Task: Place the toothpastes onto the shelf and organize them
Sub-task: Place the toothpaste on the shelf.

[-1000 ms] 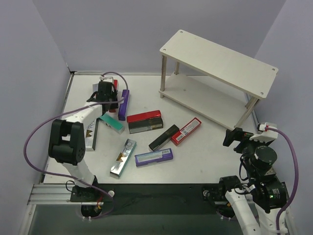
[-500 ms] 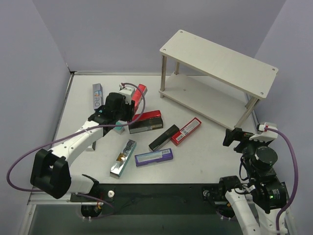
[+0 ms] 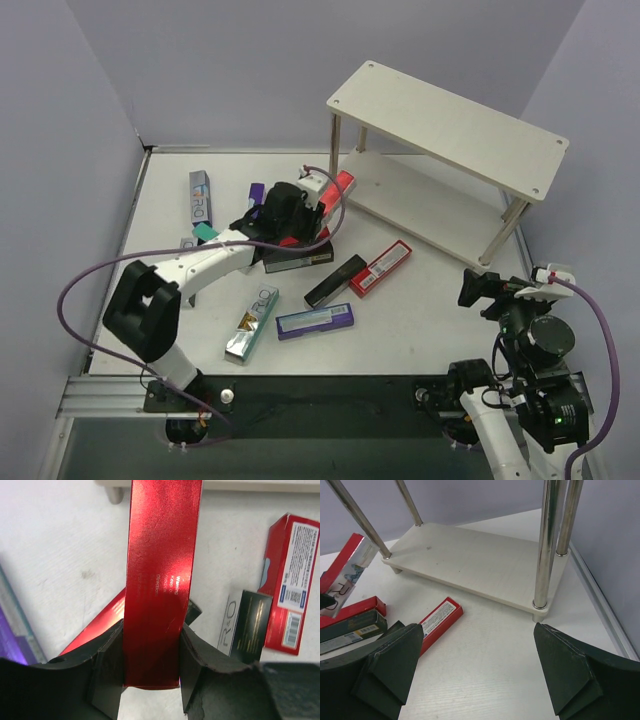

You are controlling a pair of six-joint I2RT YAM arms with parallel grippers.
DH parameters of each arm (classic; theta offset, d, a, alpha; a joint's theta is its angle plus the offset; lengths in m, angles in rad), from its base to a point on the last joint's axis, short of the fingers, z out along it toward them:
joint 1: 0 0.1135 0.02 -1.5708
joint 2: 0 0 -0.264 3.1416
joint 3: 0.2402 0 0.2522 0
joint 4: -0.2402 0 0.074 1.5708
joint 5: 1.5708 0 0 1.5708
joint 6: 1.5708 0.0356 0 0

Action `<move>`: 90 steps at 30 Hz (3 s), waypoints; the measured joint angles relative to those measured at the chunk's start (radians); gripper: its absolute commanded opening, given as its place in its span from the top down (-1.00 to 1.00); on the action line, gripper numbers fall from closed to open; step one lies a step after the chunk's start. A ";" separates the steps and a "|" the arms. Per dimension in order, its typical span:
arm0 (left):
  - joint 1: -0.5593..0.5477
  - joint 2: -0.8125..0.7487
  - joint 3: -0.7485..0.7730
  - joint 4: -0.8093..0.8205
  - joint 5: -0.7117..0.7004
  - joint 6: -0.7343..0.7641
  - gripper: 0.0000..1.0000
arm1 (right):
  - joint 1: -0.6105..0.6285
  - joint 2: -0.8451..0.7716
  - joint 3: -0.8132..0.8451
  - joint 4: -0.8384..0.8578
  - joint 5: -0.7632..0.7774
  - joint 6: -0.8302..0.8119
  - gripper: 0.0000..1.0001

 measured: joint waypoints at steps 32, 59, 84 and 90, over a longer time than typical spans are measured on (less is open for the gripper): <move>-0.058 0.656 0.620 0.158 -0.113 0.044 -0.11 | 0.000 -0.054 0.075 -0.140 0.030 -0.018 -1.00; -0.057 0.520 0.364 0.346 -0.134 -0.060 -0.54 | 0.000 -0.055 0.077 -0.155 0.031 -0.032 -1.00; -0.035 0.592 0.389 0.444 -0.133 -0.050 0.18 | 0.000 -0.067 0.093 -0.168 0.047 -0.042 -1.00; -0.006 0.620 0.423 0.447 -0.147 -0.041 0.12 | 0.000 -0.065 0.095 -0.169 0.048 -0.050 -1.00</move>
